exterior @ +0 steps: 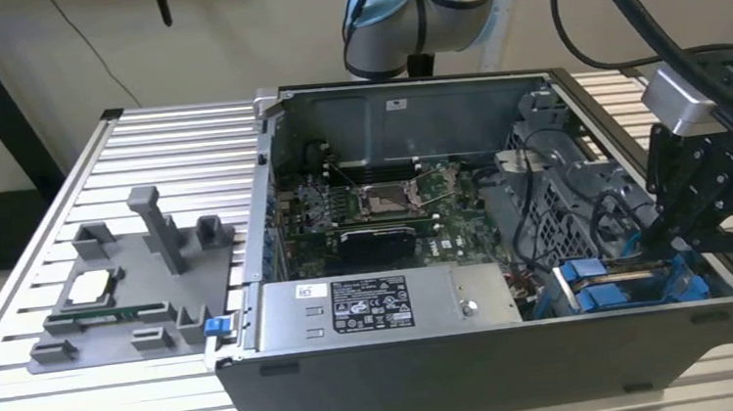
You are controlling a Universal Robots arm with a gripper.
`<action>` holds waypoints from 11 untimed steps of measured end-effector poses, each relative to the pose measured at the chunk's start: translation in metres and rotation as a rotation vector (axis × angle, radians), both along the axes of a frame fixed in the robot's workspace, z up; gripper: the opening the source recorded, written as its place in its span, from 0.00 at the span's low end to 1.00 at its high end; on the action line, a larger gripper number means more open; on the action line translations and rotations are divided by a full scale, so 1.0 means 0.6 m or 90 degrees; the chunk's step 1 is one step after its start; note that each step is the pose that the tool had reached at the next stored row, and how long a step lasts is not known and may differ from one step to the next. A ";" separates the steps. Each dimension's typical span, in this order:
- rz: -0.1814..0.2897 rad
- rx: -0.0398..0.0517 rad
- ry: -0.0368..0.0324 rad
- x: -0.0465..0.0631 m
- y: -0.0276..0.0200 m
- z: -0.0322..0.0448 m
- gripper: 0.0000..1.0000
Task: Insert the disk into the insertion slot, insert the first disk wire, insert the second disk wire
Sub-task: 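Insert the first disk wire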
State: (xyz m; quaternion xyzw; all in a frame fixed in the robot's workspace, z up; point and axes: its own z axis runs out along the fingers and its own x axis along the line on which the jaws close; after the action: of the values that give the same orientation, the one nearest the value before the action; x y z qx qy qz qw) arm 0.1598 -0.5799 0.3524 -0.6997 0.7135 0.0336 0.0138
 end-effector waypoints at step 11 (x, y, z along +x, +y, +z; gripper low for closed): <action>0.002 0.0000 -0.0097 0.000 0.0066 -0.010 0.00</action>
State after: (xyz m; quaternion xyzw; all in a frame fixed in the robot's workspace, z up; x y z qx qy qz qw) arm 0.1599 -0.5759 0.3463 -0.7008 0.7125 0.0283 0.0192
